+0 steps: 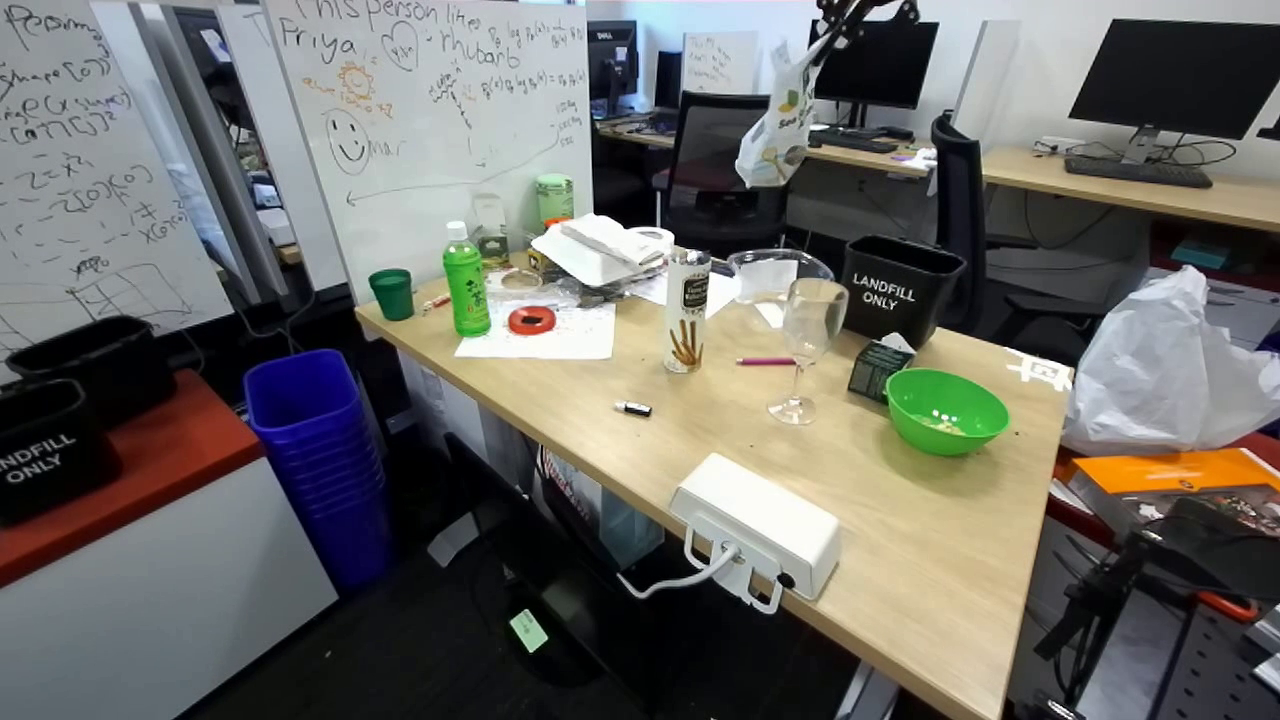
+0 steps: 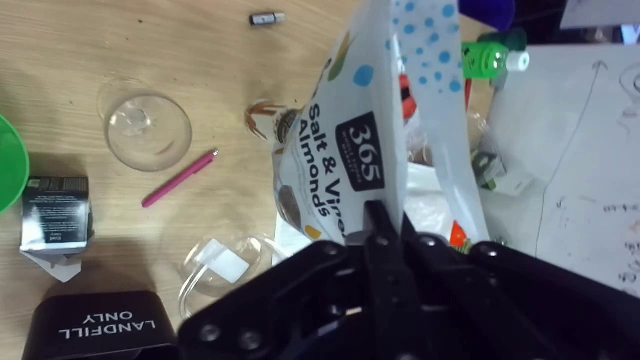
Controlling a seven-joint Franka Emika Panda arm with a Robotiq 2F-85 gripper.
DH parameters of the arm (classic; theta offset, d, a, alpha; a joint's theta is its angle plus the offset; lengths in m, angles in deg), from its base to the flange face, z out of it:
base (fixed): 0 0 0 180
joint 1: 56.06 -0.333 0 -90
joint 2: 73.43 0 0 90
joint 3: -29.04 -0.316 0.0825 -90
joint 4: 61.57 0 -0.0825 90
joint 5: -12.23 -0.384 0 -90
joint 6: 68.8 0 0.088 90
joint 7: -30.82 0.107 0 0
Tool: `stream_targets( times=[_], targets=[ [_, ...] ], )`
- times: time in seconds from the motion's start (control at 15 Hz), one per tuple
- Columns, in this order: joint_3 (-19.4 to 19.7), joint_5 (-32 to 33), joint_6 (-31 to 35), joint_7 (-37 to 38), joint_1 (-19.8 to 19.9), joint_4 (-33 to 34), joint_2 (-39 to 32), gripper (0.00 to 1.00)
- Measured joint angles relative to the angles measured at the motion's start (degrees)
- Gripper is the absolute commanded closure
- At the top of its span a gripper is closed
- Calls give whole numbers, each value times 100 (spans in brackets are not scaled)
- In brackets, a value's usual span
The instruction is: Place the white package in the clear container
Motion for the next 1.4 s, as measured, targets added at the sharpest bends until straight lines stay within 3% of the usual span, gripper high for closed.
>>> stream_targets(
  times=[0.47,1.4],
  targets=[
    [308,565,281,1755,67,965,-1061,98],
    [355,542,232,2125,88,1154,-1143,99]
  ],
)
